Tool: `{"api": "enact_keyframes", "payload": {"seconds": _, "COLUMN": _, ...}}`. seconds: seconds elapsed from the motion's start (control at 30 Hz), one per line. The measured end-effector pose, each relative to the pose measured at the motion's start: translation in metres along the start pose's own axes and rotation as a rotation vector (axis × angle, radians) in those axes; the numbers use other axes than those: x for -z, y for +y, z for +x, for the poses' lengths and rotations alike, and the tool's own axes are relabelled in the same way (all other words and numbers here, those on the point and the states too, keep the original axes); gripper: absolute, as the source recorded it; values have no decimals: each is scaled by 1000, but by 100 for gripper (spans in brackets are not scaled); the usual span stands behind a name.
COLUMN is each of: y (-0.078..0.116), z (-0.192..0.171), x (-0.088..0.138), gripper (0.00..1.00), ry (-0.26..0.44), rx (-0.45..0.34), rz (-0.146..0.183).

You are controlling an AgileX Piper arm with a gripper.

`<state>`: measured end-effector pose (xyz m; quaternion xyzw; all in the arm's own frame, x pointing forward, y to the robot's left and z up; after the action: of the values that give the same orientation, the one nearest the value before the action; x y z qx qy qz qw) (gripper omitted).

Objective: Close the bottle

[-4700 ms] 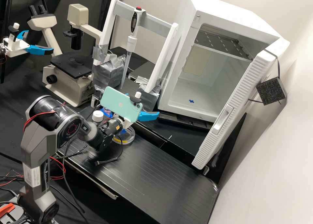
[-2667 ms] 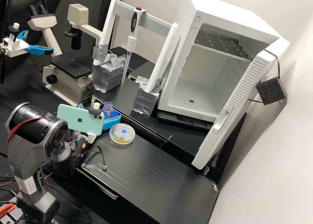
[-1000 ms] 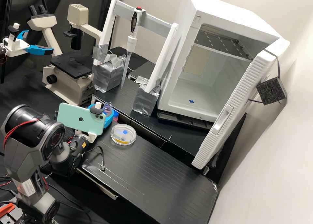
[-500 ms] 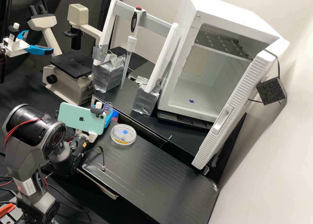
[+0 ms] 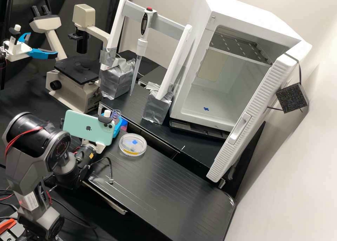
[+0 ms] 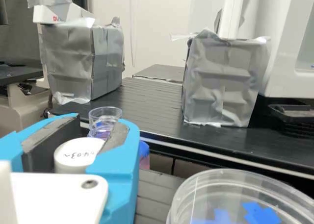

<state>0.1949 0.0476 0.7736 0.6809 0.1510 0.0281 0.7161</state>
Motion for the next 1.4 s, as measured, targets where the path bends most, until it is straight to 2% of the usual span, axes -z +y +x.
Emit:
{"api": "enact_keyframes", "payload": {"seconds": 0.13, "y": 11, "z": -4, "x": 3, "gripper": 0, "ry": 13, "rx": -43, "rz": -3}}
{"api": "enact_keyframes", "payload": {"seconds": 0.33, "y": 22, "z": -12, "x": 19, "gripper": 0, "ry": 92, "rx": -106, "rz": -5}}
{"api": "enact_keyframes", "payload": {"seconds": 0.5, "y": 21, "z": -3, "x": 36, "gripper": 0, "ry": 168, "rx": -104, "rz": -21}}
{"api": "enact_keyframes", "payload": {"seconds": 0.67, "y": 19, "z": 16, "x": 46, "gripper": 0, "ry": 187, "rx": -104, "rz": -36}}
{"api": "enact_keyframes", "payload": {"seconds": 0.87, "y": 15, "z": 40, "x": 44, "gripper": 0, "ry": 139, "rx": -89, "rz": -67}}
{"api": "enact_keyframes", "payload": {"seconds": 1.1, "y": 14, "z": 56, "x": 33, "gripper": 0, "ry": 71, "rx": -81, "rz": -75}}
{"api": "enact_keyframes", "payload": {"seconds": 1.4, "y": 9, "z": 63, "x": 21, "gripper": 0, "ry": 24, "rx": -63, "rz": -77}}
